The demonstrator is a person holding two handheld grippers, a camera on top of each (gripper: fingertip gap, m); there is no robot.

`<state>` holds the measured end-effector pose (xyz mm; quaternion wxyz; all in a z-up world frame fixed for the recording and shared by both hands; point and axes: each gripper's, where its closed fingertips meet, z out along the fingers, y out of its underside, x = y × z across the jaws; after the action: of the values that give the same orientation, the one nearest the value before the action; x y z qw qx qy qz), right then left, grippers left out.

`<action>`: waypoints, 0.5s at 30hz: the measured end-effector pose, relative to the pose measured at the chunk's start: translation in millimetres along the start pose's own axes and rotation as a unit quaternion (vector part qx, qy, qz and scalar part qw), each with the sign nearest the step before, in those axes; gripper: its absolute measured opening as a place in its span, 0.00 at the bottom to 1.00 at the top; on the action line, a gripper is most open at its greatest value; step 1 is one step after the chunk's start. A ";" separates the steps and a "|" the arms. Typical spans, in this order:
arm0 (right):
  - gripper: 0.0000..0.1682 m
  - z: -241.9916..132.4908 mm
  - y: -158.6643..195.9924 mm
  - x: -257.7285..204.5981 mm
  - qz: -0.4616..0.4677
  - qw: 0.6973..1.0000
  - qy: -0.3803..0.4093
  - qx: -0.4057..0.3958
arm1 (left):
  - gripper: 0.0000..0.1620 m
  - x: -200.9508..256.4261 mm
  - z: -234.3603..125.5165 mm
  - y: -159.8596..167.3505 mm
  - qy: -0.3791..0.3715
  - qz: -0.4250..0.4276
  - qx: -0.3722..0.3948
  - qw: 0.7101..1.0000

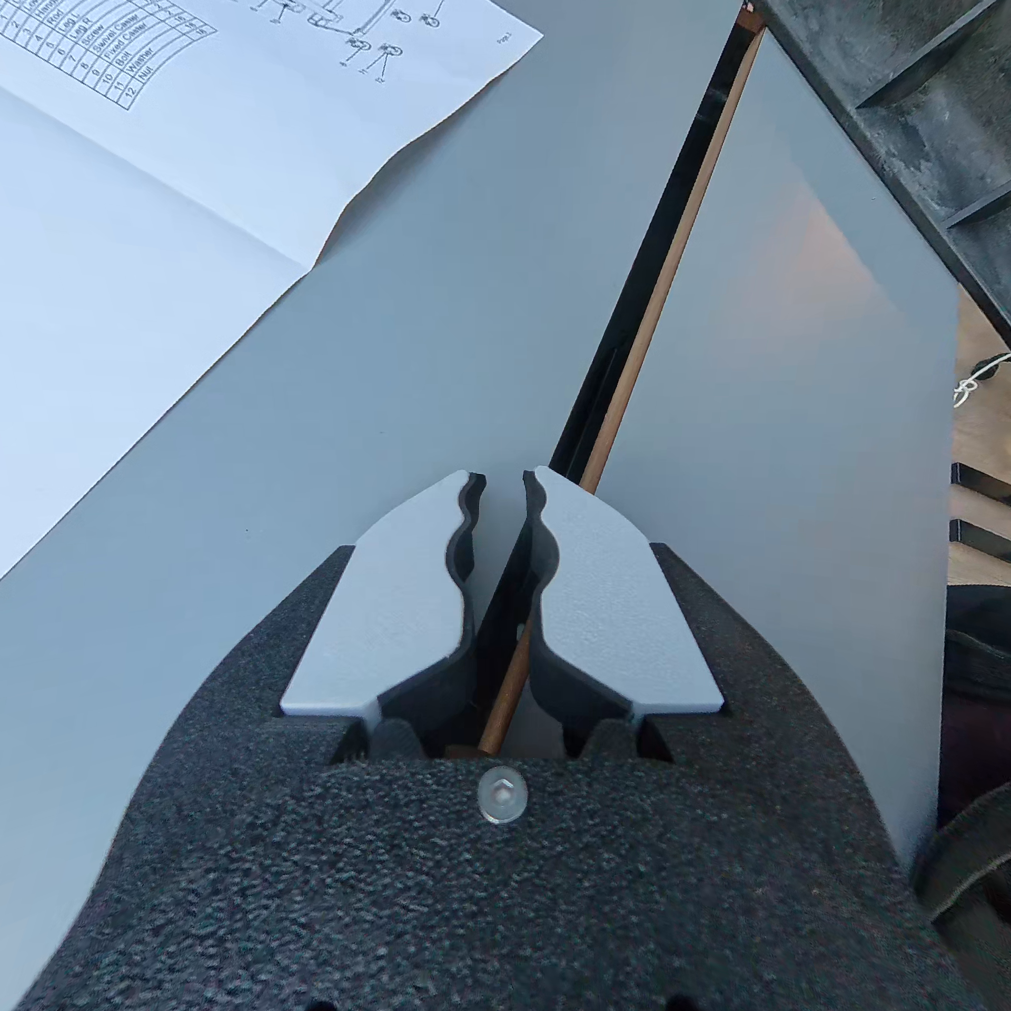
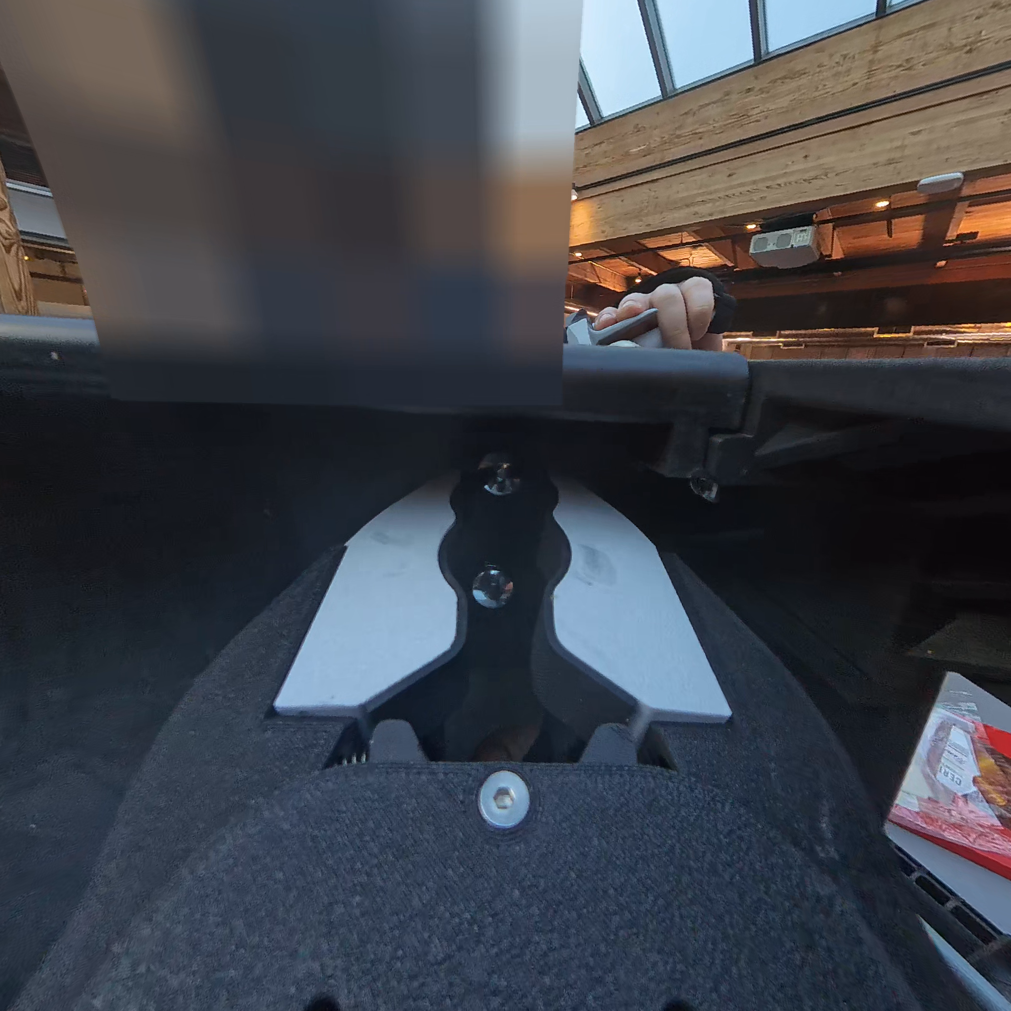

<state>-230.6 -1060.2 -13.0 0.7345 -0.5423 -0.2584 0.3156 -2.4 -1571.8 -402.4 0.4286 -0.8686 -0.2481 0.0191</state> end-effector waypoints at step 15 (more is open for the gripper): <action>0.15 2.8 1.7 -2.7 0.020 1.000 -0.009 0.004 | 0.10 0.5 -0.4 -0.1 0.008 -0.004 0.002 1.000</action>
<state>-234.7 -1060.1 -14.0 0.7281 -0.5412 -0.2532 0.3361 -1.9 -1571.8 -402.0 0.4323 -0.8669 -0.2481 0.0113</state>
